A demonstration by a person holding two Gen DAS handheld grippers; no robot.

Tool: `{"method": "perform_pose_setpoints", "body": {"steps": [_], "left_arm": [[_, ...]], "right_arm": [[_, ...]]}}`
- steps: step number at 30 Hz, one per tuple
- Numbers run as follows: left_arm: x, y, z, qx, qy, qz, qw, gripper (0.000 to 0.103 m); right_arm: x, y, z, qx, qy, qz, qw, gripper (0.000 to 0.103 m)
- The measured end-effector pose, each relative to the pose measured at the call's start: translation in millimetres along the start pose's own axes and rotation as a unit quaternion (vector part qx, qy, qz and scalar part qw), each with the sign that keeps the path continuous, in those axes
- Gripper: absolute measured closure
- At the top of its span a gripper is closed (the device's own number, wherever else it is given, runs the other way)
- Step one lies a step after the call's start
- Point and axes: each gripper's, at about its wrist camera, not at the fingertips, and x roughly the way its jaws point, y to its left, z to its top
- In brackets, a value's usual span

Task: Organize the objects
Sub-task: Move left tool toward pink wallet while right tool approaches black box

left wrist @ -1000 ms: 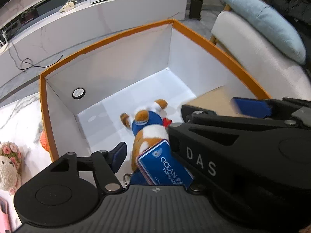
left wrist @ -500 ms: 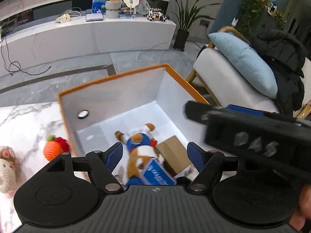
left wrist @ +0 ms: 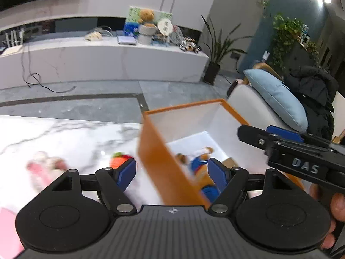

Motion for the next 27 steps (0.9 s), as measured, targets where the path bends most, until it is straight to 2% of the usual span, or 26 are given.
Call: {"method": "perform_pose_setpoints", "body": {"steps": [4,9,11,15,18,21,27], "left_arm": [[-18,33,-14,-0.002,-0.012,0.022,0.9997,0.016],[-29,76,-34,-0.008,0.002,0.038,0.9992,0.015],[-27,91,-42,0.001,0.02,0.04,0.999,0.015],[-27,115,-55,0.011,0.022,0.056,0.9981,0.015],[-33,133,-64,0.002,0.004,0.068,0.9977,0.015],[-35,147,-67,-0.004,0.015,0.06,0.9981,0.015],[-48,170,-79,-0.009,0.017,0.064,0.9977,0.015]], "right_arm": [[-9,34,-12,-0.04,-0.009,0.036,0.999,0.035],[-12,74,-33,-0.08,0.007,0.073,0.994,0.034],[-9,88,-41,-0.085,0.021,0.085,0.993,0.034],[-5,115,-61,-0.099,0.045,0.101,0.989,0.033],[7,133,-78,-0.101,0.089,0.105,0.985,0.032],[21,140,-93,-0.066,0.136,0.113,0.982,0.032],[30,155,-122,-0.101,0.151,0.111,0.977,0.03]]}}
